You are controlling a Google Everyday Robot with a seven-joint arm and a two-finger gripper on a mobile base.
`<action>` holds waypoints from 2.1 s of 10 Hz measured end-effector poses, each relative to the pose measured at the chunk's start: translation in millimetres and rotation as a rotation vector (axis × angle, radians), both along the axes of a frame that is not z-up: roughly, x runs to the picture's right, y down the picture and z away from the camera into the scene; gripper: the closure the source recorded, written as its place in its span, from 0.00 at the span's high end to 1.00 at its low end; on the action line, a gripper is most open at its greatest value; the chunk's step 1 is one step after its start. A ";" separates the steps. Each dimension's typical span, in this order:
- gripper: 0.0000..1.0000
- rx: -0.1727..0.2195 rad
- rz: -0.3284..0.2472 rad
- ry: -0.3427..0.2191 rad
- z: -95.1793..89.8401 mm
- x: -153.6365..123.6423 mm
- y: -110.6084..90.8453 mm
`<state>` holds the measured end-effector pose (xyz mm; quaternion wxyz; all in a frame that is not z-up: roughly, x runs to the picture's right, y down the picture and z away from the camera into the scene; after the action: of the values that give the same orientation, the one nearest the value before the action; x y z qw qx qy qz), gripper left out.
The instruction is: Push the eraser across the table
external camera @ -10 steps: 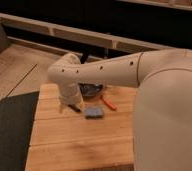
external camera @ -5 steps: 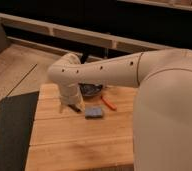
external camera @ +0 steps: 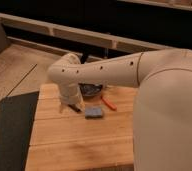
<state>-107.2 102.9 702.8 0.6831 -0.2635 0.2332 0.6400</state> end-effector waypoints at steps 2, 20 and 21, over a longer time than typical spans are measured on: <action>0.65 -0.001 0.000 0.000 0.3 0.0 0.3; 0.65 0.275 -0.223 -0.246 9.7 8.1 -122.6; 0.65 0.254 -0.226 -0.224 15.8 14.5 -117.4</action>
<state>-92.7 -14.5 718.6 0.8000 -0.2171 0.1013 0.5502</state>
